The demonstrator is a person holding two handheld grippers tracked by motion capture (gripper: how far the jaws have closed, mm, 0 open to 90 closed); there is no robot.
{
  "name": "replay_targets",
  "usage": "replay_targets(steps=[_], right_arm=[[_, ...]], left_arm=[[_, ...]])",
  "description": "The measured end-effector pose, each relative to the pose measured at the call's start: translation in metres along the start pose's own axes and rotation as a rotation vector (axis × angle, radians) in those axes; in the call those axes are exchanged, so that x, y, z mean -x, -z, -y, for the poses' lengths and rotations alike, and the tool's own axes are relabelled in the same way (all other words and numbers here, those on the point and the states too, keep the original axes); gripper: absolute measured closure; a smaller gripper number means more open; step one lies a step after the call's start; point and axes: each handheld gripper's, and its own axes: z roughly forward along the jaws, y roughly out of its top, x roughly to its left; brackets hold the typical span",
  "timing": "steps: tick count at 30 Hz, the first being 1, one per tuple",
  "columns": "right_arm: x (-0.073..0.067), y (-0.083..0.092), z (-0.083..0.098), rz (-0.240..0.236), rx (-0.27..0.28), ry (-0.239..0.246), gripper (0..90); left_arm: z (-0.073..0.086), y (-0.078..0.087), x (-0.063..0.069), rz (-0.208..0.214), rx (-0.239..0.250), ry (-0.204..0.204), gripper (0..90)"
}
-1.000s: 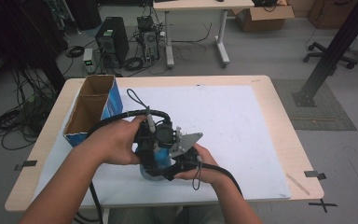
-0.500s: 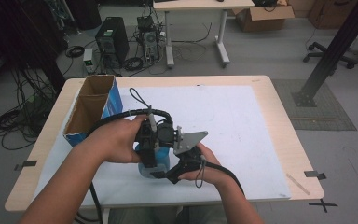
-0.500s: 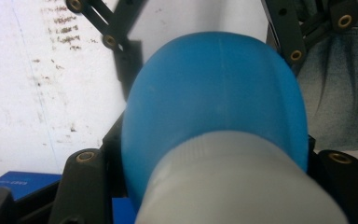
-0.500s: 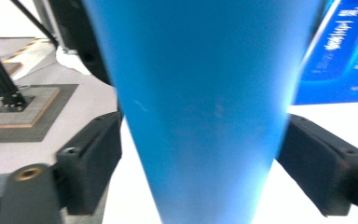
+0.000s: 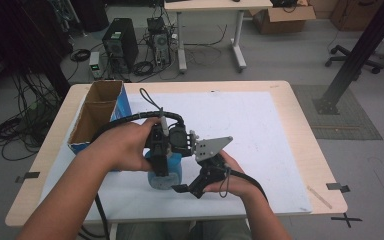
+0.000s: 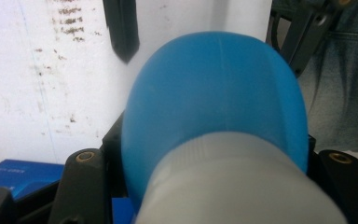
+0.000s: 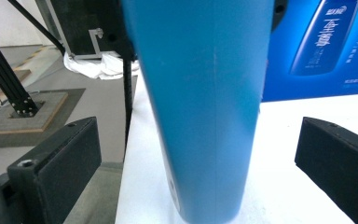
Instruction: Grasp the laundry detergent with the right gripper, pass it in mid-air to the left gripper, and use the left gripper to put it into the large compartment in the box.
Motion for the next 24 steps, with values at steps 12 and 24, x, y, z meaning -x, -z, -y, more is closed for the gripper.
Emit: replay_targets(steps=[12,24], right_arm=[[0.002,0.058,-0.007,0.076,-0.047,0.028,0.5],[-0.002,0.118,-0.011,0.201,-0.195,0.049,0.8]], left_arm=[[0.008,0.020,-0.017,0.034,-0.027,0.116,39.6],[0.018,0.048,-0.048,0.058,-0.029,0.367,39.5]])
